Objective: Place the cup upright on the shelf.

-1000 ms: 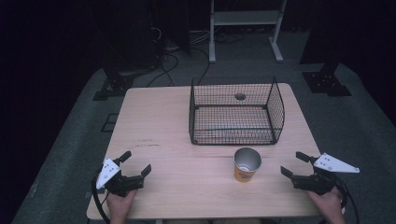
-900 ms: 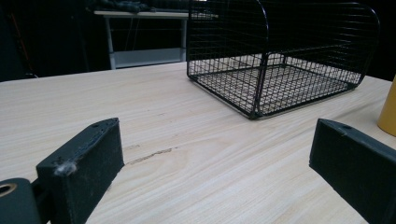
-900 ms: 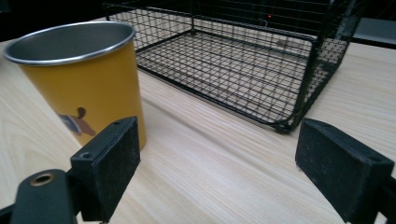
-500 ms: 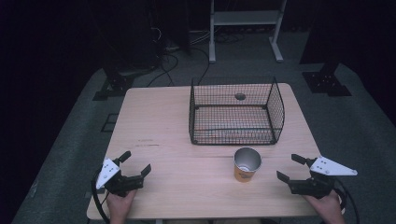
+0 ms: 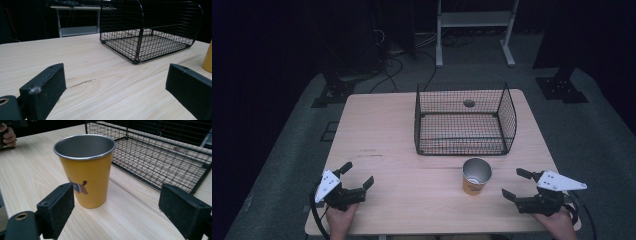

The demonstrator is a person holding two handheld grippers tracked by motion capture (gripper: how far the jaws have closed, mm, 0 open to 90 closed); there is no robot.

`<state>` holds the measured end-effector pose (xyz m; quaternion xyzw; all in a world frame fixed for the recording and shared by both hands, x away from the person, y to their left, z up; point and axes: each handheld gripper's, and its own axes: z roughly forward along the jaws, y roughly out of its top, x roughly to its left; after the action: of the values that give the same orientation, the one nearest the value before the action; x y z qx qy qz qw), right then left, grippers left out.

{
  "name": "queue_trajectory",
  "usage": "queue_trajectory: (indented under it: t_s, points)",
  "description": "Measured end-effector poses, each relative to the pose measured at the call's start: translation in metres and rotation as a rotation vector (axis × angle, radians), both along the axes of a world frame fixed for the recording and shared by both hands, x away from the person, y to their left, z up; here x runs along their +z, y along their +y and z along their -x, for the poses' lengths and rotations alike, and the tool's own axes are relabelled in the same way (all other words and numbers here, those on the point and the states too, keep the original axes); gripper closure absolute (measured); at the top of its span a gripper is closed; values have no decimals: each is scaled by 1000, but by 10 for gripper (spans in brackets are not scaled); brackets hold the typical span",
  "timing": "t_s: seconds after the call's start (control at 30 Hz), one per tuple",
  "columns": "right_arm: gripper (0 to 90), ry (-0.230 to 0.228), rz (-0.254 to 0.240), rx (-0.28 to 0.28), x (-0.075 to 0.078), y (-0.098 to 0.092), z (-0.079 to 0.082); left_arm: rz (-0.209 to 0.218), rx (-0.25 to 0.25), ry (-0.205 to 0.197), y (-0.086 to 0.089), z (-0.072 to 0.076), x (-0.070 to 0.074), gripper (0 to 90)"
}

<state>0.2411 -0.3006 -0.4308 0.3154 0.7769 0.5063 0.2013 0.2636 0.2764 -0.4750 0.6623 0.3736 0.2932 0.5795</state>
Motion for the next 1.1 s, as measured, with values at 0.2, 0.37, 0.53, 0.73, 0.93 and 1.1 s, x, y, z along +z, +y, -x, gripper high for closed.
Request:
queue_trajectory:
  t_s: [0.2,0.37,0.53,0.73,0.93,1.1]
  points:
    - [121,0,10,27,2,9,3,0,0,0,0,0,0,22]
    - [105,1,7,39,2,13,4,-1,0,0,0,0,0,23]
    - [93,4,16,58,2,21,4,-1,0,-1,0,0,0,23]
    - [85,11,20,66,2,28,2,-1,-1,-1,0,0,0,22]
    - [21,18,16,74,1,39,-4,-1,-1,-1,0,0,0,22]
    - [21,32,22,86,-1,46,-9,-2,-2,-2,0,0,0,23]
